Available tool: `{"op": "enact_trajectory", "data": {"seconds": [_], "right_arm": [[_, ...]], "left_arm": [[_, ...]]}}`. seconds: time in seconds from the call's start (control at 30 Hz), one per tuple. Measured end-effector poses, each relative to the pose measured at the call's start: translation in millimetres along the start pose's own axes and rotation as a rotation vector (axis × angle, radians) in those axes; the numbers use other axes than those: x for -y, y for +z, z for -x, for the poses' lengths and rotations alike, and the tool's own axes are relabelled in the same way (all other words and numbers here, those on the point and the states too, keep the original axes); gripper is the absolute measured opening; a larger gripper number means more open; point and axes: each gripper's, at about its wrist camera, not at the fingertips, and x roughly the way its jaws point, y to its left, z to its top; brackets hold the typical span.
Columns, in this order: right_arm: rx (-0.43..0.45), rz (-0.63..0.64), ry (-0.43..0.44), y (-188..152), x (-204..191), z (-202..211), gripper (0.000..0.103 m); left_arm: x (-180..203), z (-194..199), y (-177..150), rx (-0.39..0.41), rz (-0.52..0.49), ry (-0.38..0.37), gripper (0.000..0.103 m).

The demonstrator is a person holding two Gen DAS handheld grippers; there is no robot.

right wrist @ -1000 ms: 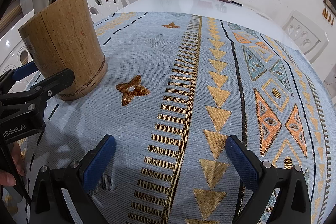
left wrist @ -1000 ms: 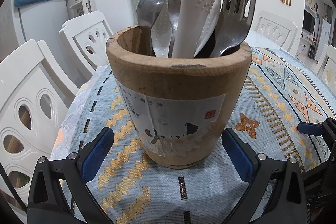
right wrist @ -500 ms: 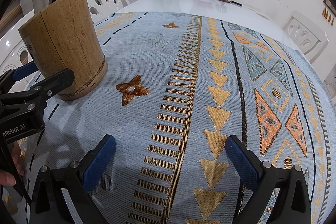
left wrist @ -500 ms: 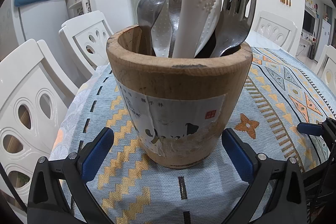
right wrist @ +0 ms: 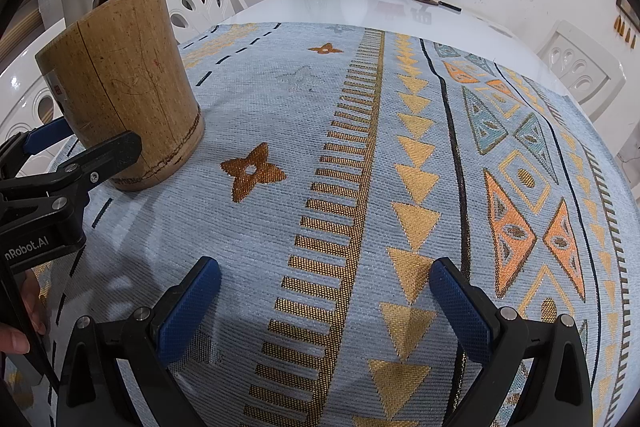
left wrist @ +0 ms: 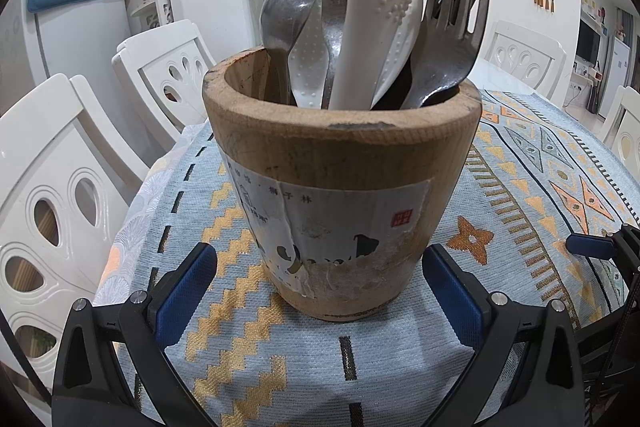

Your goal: Organize utensils

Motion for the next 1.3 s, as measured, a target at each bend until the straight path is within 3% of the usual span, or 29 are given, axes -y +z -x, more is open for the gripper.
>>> {"op": "enact_trajectory", "data": {"seconds": [1.3], "right_arm": [[0.001,0.0,-0.001,-0.7,0.4,0.4,0.103]], "left_arm": [[-1.3,-3.8,-2.0,-0.008,0.005,-0.009,0.103]]}}
